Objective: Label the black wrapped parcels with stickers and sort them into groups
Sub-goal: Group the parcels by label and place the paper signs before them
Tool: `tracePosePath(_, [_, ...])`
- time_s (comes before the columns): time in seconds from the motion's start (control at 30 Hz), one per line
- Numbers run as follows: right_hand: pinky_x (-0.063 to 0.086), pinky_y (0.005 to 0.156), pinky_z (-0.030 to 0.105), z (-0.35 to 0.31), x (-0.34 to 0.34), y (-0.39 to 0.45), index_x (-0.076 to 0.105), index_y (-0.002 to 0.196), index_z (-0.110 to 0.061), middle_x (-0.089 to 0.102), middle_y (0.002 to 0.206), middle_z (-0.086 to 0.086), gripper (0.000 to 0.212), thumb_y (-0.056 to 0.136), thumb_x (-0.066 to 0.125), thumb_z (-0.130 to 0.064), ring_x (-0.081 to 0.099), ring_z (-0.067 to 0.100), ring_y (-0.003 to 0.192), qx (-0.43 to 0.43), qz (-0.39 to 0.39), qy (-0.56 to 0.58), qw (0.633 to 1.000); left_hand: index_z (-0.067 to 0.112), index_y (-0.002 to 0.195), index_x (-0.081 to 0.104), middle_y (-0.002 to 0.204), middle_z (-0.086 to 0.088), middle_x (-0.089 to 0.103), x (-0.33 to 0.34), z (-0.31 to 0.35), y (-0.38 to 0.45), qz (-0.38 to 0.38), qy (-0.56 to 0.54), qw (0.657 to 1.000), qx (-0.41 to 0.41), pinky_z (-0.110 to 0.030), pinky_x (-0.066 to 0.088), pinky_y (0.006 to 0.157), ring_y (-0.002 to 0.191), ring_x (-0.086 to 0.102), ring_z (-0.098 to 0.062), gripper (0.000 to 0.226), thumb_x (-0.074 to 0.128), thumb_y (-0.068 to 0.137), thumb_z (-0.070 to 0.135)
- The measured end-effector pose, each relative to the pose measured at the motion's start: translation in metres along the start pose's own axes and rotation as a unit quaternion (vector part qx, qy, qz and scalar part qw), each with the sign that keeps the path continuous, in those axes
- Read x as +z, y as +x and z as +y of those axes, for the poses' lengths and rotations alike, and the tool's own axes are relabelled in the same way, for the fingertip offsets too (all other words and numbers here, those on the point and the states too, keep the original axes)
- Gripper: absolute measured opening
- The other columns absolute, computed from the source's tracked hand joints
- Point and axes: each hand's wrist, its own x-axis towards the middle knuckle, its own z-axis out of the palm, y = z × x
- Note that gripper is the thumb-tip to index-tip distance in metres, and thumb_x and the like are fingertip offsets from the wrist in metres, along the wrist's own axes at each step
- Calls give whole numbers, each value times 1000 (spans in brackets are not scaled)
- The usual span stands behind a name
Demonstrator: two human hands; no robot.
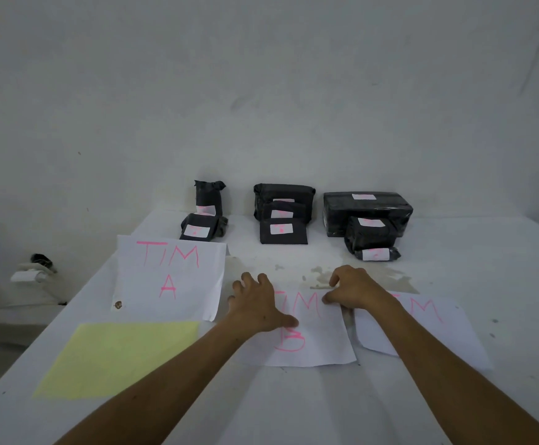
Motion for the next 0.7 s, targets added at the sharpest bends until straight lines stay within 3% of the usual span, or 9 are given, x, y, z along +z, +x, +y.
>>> tracePosePath(0.13, [56, 89, 37, 6, -4, 1, 69, 110, 0, 67, 114, 17, 32, 82, 78, -12, 65, 30, 104, 22, 71, 77, 994, 10, 144, 29, 153, -19, 19, -2, 3, 3, 31, -48, 998, -6, -55, 39, 111, 142, 27, -41, 111, 78, 66, 72])
tracePosePath(0.27, [59, 86, 36, 15, -11, 7, 70, 104, -5, 69, 104, 10, 29, 78, 82, -6, 70, 28, 95, 29, 111, 188, 975, 5, 134, 38, 141, -20, 32, -8, 3, 8, 102, -112, 988, 5, -44, 43, 102, 129, 40, -37, 85, 75, 80, 58])
tracePosePath(0.33, [63, 80, 37, 18, -17, 9, 69, 105, -4, 73, 100, 16, 30, 79, 81, 1, 74, 26, 85, 38, 111, 309, 944, 5, 128, 41, 134, -18, 38, -16, 4, 11, 141, -143, 979, 22, -39, 46, 95, 119, 47, -33, 69, 73, 86, 48])
tracePosePath(0.43, [63, 80, 40, 20, -27, 10, 66, 111, -4, 72, 102, 18, 32, 82, 76, 7, 74, 28, 89, 33, 120, 439, 890, 4, 121, 43, 126, -16, 43, -30, 6, 15, 180, -202, 962, 29, -35, 49, 83, 100, 52, -27, 54, 72, 88, 35])
tracePosePath(0.6, [61, 79, 41, 23, -34, 10, 65, 117, -9, 73, 106, 14, 38, 83, 75, 4, 72, 31, 96, 36, 140, 503, 852, 4, 131, 41, 133, -13, 40, -35, 8, 22, 160, -322, 933, -34, -32, 44, 78, 99, 48, -22, 56, 70, 90, 26])
tracePosePath(0.7, [58, 85, 44, 28, -34, 6, 64, 120, -8, 72, 107, 17, 37, 86, 71, 5, 70, 33, 99, 39, 137, 536, 832, 0, 118, 51, 116, -14, 51, -27, 4, 26, 114, -426, 894, -81, -40, 59, 78, 96, 58, -25, 42, 72, 84, 14])
